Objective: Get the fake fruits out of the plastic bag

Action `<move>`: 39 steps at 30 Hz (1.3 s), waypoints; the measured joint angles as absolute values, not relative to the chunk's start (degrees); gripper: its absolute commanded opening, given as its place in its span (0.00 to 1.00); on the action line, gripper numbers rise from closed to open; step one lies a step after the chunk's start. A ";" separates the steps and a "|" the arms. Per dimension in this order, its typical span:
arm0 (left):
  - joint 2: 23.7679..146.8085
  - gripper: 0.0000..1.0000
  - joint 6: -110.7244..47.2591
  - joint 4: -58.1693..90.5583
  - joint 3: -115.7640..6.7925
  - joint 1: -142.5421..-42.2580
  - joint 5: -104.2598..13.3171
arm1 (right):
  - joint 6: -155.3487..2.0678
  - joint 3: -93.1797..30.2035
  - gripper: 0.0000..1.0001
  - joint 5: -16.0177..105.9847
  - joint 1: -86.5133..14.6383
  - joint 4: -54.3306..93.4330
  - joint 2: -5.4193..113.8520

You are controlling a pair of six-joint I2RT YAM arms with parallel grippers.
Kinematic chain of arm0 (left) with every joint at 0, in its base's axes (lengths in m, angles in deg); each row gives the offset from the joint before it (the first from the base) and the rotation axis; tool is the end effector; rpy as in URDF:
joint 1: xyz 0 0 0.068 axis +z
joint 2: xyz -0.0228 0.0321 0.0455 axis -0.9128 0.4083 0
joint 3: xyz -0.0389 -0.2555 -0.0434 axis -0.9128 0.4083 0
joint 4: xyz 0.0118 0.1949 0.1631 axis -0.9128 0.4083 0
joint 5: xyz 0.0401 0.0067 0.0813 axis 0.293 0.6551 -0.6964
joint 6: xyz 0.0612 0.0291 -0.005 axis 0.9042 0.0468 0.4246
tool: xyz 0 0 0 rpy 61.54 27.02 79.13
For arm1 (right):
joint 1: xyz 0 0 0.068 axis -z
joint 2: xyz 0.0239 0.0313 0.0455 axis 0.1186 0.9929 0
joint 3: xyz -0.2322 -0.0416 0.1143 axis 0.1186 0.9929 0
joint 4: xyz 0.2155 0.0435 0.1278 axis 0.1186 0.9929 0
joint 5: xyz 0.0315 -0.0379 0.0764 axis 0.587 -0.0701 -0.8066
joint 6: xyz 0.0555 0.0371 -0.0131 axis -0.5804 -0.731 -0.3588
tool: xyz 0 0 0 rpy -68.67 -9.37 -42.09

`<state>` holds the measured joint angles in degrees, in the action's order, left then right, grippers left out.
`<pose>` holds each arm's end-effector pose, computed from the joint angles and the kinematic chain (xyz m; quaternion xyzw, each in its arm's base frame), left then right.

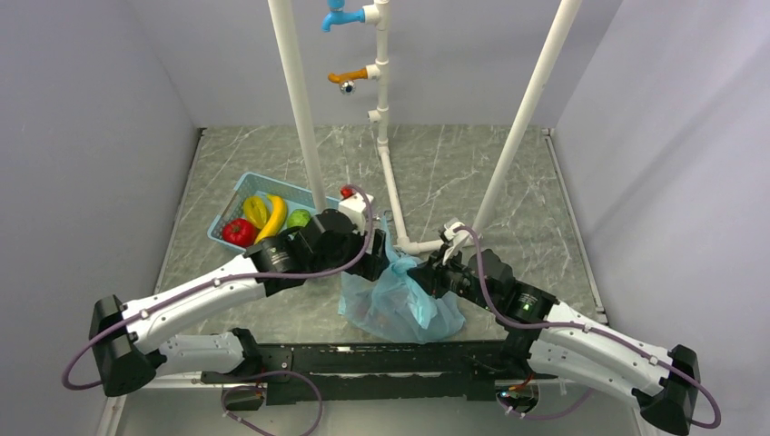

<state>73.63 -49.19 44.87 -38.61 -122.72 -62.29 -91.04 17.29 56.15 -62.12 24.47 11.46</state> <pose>0.1478 -0.2110 0.2974 0.1775 0.8632 -0.2705 0.3875 0.1104 0.1535 0.2443 -0.2180 0.7735 0.3488 0.4822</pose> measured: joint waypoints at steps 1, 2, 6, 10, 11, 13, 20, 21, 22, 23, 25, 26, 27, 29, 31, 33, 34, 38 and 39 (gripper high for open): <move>74.57 0.92 -48.80 44.56 -38.61 -122.70 -61.26 | -91.04 17.29 0.19 56.15 -62.12 24.47 11.24; 75.42 0.91 -48.58 44.17 -38.61 -122.70 -60.65 | -91.02 17.29 0.19 56.13 -62.12 24.50 10.96; 79.49 0.75 -48.27 43.62 -38.63 -122.70 -59.62 | -90.84 17.29 0.19 55.98 -62.12 24.96 10.37; 81.41 0.34 -48.75 42.94 -38.63 -122.70 -60.37 | -90.86 17.25 0.30 56.39 -62.12 26.20 10.02; 81.41 0.23 -49.02 42.99 -38.63 -122.70 -60.98 | -90.99 17.12 0.33 56.81 -62.12 26.44 10.00; 81.39 0.03 -49.43 42.81 -38.63 -122.70 -61.74 | -91.21 16.03 0.42 58.27 -62.12 27.95 10.63; 79.49 0.00 -50.39 39.16 -36.71 -122.70 -62.55 | -91.13 5.19 0.64 61.73 -62.12 37.33 17.10; 78.94 0.00 -50.85 38.40 -35.99 -122.70 -62.51 | -90.75 3.44 0.64 61.66 -62.12 38.49 17.67; 78.55 0.00 -51.05 37.85 -35.40 -122.70 -62.36 | -90.25 1.71 0.63 61.53 -62.12 39.64 18.37; 78.15 0.00 -51.33 37.19 -34.78 -122.70 -62.14 | -89.66 -0.43 0.61 61.47 -62.12 40.82 19.53; 77.56 0.00 -51.81 36.19 -33.91 -122.70 -61.81 | -88.83 -3.82 0.54 61.40 -62.12 42.40 21.89; 77.43 0.00 -52.01 35.88 -33.80 -122.70 -61.57 | -88.37 -5.44 0.52 61.44 -62.14 42.97 23.29; 77.39 0.00 -52.34 35.49 -33.78 -122.70 -61.46 | -87.91 -6.20 0.52 61.42 -62.14 43.14 24.20; 77.32 0.00 -52.62 35.03 -33.78 -122.70 -61.15 | -87.13 -6.53 0.52 61.16 -62.14 43.40 25.19; 77.32 0.00 -52.82 34.83 -33.78 -122.70 -60.98 | -86.34 -6.22 0.52 60.44 -62.14 43.77 25.58; 77.32 0.00 -52.95 34.75 -33.78 -122.70 -60.83 | -85.79 -5.79 0.52 59.52 -62.14 43.75 25.78; 77.32 0.00 -53.01 34.59 -33.78 -122.70 -60.74 | -85.57 -5.63 0.51 59.32 -62.14 43.75 26.13; 77.02 0.00 -53.85 33.85 -33.58 -122.70 -60.41 | -84.83 -4.98 0.52 58.89 -62.29 42.90 28.93; 76.71 0.00 -53.95 33.57 -33.32 -122.70 -60.39 | -84.68 -4.67 0.52 58.58 -62.36 42.88 29.80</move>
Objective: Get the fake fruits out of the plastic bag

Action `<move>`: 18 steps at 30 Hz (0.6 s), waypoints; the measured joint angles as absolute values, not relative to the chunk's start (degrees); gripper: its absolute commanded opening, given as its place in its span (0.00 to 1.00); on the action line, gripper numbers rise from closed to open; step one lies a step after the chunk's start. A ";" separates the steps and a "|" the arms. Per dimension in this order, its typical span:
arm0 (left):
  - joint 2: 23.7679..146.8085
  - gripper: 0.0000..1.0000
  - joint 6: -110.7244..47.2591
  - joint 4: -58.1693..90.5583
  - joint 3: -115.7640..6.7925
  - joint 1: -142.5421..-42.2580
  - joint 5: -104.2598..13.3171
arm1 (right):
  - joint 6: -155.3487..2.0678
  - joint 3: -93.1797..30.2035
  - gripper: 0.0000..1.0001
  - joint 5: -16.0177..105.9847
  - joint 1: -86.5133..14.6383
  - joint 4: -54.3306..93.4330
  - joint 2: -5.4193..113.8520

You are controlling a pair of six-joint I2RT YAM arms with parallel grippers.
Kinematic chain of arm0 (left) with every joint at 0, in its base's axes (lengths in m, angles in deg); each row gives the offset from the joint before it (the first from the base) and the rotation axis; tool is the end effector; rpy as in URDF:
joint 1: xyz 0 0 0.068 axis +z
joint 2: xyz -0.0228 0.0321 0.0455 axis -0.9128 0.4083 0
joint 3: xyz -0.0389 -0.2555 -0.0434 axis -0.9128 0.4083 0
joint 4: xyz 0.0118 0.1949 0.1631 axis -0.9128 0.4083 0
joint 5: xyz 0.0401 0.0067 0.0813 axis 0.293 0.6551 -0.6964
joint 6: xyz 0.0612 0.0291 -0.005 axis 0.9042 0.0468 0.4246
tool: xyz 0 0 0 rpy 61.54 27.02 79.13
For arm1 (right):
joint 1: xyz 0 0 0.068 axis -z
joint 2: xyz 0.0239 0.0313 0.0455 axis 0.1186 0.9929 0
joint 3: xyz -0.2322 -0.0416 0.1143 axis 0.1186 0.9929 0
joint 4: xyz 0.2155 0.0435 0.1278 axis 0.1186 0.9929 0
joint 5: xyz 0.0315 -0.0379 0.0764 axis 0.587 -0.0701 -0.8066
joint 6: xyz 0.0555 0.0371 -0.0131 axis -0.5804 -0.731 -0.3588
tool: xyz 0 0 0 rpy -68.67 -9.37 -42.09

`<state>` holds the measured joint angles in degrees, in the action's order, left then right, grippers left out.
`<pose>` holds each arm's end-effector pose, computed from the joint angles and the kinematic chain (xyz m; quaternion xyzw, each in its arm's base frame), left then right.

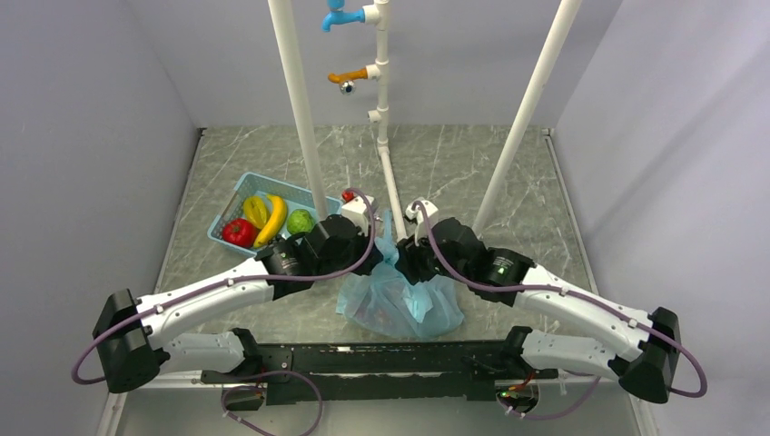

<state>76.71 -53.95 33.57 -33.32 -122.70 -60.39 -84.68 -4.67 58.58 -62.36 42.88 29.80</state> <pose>0.1560 -0.2267 0.2727 0.1454 0.8575 -0.3133 0.3812 0.1368 0.1893 0.2842 -0.2797 0.8268 0.2430 0.4232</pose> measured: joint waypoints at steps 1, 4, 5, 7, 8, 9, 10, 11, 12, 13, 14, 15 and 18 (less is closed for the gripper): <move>76.40 0.00 -54.04 33.57 -33.14 -122.70 -60.39 | -84.46 -4.32 0.49 58.51 -62.49 42.79 30.54; 75.94 0.00 -54.06 33.63 -33.06 -122.70 -60.41 | -84.09 -3.01 0.27 58.60 -63.17 42.38 31.55; 75.90 0.00 -54.06 33.70 -33.06 -122.70 -60.41 | -84.07 -2.68 0.19 58.91 -63.34 42.31 31.55; 75.75 0.00 -54.17 33.94 -33.06 -122.70 -60.48 | -84.33 -2.25 0.10 60.04 -63.54 41.85 31.22; 75.62 0.00 -54.37 34.02 -33.06 -122.70 -60.65 | -84.66 -1.96 0.08 60.57 -63.56 41.52 30.78; 75.44 0.00 -54.65 34.05 -33.04 -122.70 -60.85 | -84.98 -1.66 0.04 61.16 -63.56 41.15 30.00; 75.18 0.00 -55.11 34.05 -32.93 -122.70 -61.26 | -85.22 -1.41 0.00 61.44 -63.58 40.98 29.25; 74.55 0.00 -55.77 33.98 -32.55 -122.74 -61.77 | -85.66 -0.96 0.00 61.97 -63.65 40.50 27.79; 73.80 0.00 -56.21 33.98 -32.07 -122.78 -62.18 | -85.92 -0.65 0.00 62.41 -63.72 40.26 26.65; 72.47 0.00 -57.15 33.65 -31.11 -122.83 -62.68 | -86.56 -0.17 0.00 62.93 -63.85 39.73 25.01; 71.18 0.00 -57.69 33.28 -30.30 -122.85 -62.77 | -87.32 0.42 0.00 63.41 -63.98 39.03 23.31; 69.72 0.00 -58.44 32.47 -29.34 -123.02 -63.01 | -88.24 1.32 0.00 64.20 -64.20 38.20 21.01; 65.13 0.00 -59.44 31.31 -26.39 -123.31 -63.64 | -90.21 3.55 0.00 66.36 -63.96 36.89 15.33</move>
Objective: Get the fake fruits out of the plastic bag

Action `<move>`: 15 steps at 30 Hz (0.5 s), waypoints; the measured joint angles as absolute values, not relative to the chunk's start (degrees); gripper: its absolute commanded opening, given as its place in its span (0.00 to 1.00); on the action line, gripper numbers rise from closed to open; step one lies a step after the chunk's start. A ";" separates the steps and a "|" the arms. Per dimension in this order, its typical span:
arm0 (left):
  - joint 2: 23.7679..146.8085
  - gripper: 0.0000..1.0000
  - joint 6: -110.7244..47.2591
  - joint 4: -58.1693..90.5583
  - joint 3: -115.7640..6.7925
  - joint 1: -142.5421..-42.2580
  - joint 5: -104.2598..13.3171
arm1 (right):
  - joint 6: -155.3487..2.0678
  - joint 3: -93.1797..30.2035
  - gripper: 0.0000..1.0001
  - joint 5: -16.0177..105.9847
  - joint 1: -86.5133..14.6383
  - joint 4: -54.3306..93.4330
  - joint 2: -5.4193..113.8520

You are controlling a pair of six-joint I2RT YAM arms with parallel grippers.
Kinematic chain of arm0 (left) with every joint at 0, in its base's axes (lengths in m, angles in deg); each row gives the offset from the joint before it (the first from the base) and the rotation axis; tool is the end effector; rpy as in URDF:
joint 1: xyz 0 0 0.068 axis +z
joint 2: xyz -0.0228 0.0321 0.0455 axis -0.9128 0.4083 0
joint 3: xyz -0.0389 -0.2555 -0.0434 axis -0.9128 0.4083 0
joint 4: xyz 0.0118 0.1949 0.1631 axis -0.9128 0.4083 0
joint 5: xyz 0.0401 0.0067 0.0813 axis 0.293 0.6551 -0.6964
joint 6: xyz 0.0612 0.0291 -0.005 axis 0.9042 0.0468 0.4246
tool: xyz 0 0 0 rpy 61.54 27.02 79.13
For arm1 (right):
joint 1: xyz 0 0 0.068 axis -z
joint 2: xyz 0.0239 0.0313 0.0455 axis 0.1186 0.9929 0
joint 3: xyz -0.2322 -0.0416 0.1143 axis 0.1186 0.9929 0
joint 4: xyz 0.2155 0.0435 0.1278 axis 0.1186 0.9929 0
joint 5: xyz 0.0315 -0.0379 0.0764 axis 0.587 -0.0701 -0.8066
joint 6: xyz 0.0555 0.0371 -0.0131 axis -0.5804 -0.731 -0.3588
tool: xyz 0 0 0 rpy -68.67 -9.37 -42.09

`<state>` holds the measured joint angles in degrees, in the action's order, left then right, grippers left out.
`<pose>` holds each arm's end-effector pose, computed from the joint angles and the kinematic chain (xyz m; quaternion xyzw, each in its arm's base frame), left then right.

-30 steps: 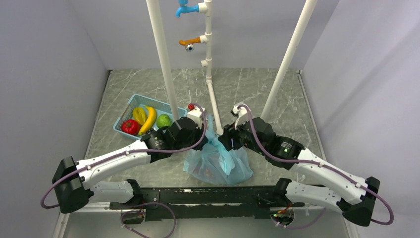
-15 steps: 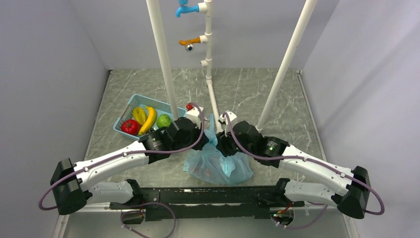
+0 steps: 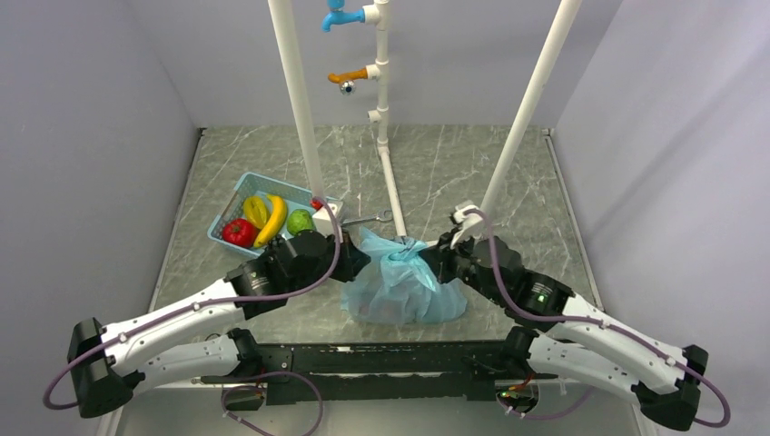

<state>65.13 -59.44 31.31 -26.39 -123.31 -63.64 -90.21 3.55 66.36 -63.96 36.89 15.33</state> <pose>0.1356 -0.1946 0.2818 0.0855 0.8334 -0.3562 0.4139 0.1147 0.1537 0.2942 -0.1903 0.7914 0.2824 0.5077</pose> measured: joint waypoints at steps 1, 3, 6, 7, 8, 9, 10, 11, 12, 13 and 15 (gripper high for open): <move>63.66 0.00 -59.77 31.45 -25.36 -123.20 -64.08 | -90.73 4.16 0.00 66.95 -63.32 36.91 13.56; 62.02 0.00 -59.94 32.25 -24.16 -122.87 -64.50 | -91.34 4.53 0.00 67.69 -61.31 37.06 11.90; 61.41 0.03 -59.92 33.43 -23.66 -122.65 -64.34 | -91.34 4.53 0.00 67.69 -59.21 37.02 12.47; 61.34 0.11 -59.77 33.59 -23.66 -122.65 -64.06 | -91.15 4.53 0.00 67.54 -58.73 36.98 12.90; 61.30 0.20 -59.55 33.76 -23.68 -122.61 -63.84 | -90.82 4.53 0.00 67.24 -58.32 36.93 13.67; 61.30 0.29 -58.96 34.09 -23.72 -122.61 -63.45 | -90.40 4.53 0.00 66.82 -57.94 36.93 14.43; 61.37 0.36 -58.35 34.90 -24.05 -122.61 -62.99 | -89.92 4.53 0.00 66.38 -57.70 36.93 14.92; 61.56 0.43 -57.71 36.28 -24.82 -122.59 -62.46 | -89.29 4.53 0.00 65.64 -57.51 36.91 15.26; 61.91 0.50 -56.80 37.19 -25.65 -122.59 -62.11 | -88.68 4.53 0.00 64.98 -57.38 36.89 15.48; 62.68 0.57 -55.90 38.42 -27.44 -122.54 -61.52 | -88.13 4.53 0.00 64.31 -57.25 36.87 15.59; 64.10 0.64 -54.26 39.62 -30.11 -122.48 -60.89 | -87.39 4.53 0.00 63.45 -57.20 36.85 15.59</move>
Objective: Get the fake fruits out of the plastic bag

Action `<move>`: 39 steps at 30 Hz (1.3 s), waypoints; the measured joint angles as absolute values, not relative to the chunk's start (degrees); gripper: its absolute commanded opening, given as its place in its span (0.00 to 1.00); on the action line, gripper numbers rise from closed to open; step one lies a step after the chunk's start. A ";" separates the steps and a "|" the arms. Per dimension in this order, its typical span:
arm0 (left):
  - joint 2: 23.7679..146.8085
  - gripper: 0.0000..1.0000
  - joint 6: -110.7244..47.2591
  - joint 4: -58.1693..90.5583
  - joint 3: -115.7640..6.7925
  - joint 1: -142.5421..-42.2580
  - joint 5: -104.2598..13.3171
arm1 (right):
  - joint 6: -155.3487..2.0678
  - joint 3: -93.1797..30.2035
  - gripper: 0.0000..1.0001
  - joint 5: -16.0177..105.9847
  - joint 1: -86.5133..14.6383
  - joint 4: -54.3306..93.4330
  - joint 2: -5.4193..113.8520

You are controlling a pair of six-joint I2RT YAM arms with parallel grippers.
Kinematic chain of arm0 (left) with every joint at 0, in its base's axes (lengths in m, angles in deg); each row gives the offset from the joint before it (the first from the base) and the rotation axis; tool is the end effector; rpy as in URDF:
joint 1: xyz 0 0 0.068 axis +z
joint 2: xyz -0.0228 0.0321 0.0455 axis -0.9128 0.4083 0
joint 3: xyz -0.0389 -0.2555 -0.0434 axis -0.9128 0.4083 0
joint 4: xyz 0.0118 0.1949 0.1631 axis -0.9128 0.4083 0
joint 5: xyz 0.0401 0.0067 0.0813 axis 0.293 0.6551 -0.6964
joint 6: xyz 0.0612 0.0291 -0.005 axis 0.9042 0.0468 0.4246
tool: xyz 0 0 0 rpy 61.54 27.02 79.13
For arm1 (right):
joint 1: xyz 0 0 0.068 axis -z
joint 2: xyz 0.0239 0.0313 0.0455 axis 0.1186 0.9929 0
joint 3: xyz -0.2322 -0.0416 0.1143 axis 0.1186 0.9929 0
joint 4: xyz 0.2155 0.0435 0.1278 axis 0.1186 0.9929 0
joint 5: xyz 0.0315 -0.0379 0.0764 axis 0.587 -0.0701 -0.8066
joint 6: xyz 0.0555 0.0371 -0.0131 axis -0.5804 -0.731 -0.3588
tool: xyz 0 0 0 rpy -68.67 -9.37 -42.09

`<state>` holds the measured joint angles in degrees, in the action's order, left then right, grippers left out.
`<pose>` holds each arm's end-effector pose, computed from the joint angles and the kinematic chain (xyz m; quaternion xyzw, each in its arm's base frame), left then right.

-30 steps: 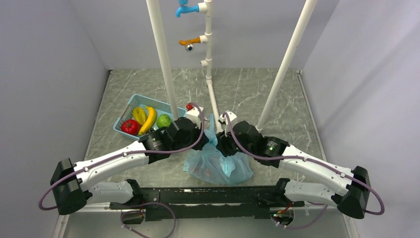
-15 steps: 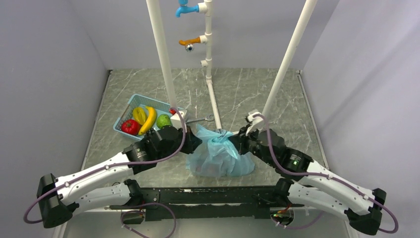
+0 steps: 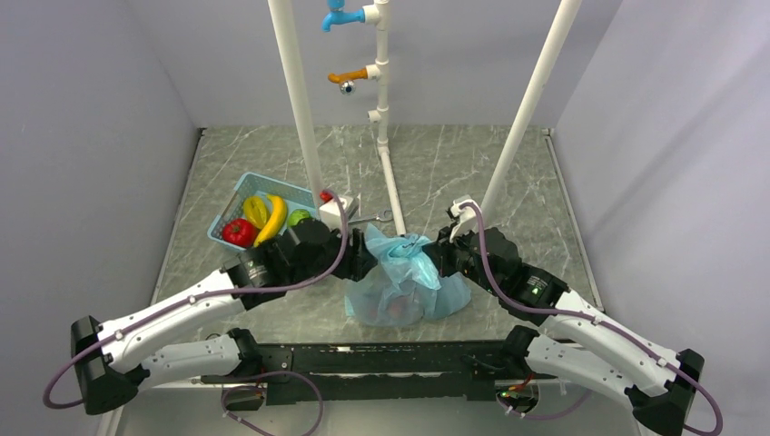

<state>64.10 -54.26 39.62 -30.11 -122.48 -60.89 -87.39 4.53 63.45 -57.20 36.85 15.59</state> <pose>0.1315 -0.1867 0.2920 0.1349 0.8442 -0.3294 0.4007 0.1309 0.1420 0.2871 -0.1800 0.8009 0.2518 0.5125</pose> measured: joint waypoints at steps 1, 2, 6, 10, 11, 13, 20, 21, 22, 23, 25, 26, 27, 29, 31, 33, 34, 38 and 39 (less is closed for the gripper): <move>65.52 0.66 -52.77 40.84 -32.69 -122.43 -60.48 | -87.23 4.53 0.00 63.08 -57.20 36.85 15.57; 67.11 0.67 -51.35 41.87 -35.44 -122.30 -59.97 | -87.02 4.53 0.00 62.54 -57.20 36.85 15.53; 75.62 0.71 -44.86 46.53 -48.82 -120.79 -57.50 | -86.89 4.53 0.00 60.81 -57.18 36.85 15.26; 82.87 0.69 -38.20 49.48 -56.86 -118.50 -53.85 | -86.89 4.53 0.00 59.45 -57.18 36.85 14.94; 84.45 0.68 -36.82 50.55 -58.02 -118.02 -53.02 | -86.89 4.53 0.00 59.32 -57.18 36.85 14.92; 87.46 0.65 -34.46 52.60 -59.72 -117.30 -51.56 | -86.89 4.53 0.00 59.08 -57.18 36.85 14.89; 90.59 0.49 -32.01 54.59 -59.44 -116.27 -46.81 | -86.89 4.53 0.00 58.43 -57.18 36.85 14.37; 90.52 0.44 -32.23 54.20 -59.13 -116.27 -46.36 | -86.89 4.53 0.00 58.25 -57.18 36.85 14.37; 90.52 0.38 -32.38 53.46 -58.52 -116.27 -45.74 | -86.89 4.53 0.00 58.08 -57.18 36.85 14.41; 90.52 0.32 -32.62 52.89 -57.93 -116.27 -45.18 | -86.89 4.53 0.00 58.03 -57.18 36.85 14.46; 90.52 0.17 -33.37 51.86 -56.64 -116.27 -43.97 | -86.84 4.53 0.09 57.99 -57.18 36.87 14.70; 90.50 0.11 -33.52 51.29 -55.96 -116.27 -43.41 | -86.78 4.53 0.15 57.97 -57.18 36.89 14.92; 90.39 0.05 -33.82 50.72 -55.24 -116.27 -43.01 | -86.67 4.51 0.19 57.95 -57.18 36.93 15.20; 89.93 0.00 -34.48 49.65 -53.73 -116.27 -42.92 | -86.56 4.29 0.36 57.84 -57.18 37.30 15.79; 88.93 0.00 -34.94 49.17 -52.14 -116.27 -43.01 | -86.51 3.39 0.54 57.68 -57.18 38.46 16.49; 87.29 0.00 -35.55 48.67 -50.63 -116.27 -43.06 | -86.01 1.73 0.69 57.38 -57.20 39.97 17.41; 86.37 0.00 -35.99 48.14 -49.93 -116.27 -43.10 | -85.92 0.77 0.71 57.25 -57.20 40.54 17.87; 81.54 0.00 -38.06 45.94 -46.91 -116.27 -43.23 | -85.64 -4.63 0.73 56.18 -57.20 43.58 20.62; 80.62 0.00 -38.61 45.67 -46.67 -116.27 -43.51 | -85.70 -6.18 0.73 55.76 -57.22 44.10 21.49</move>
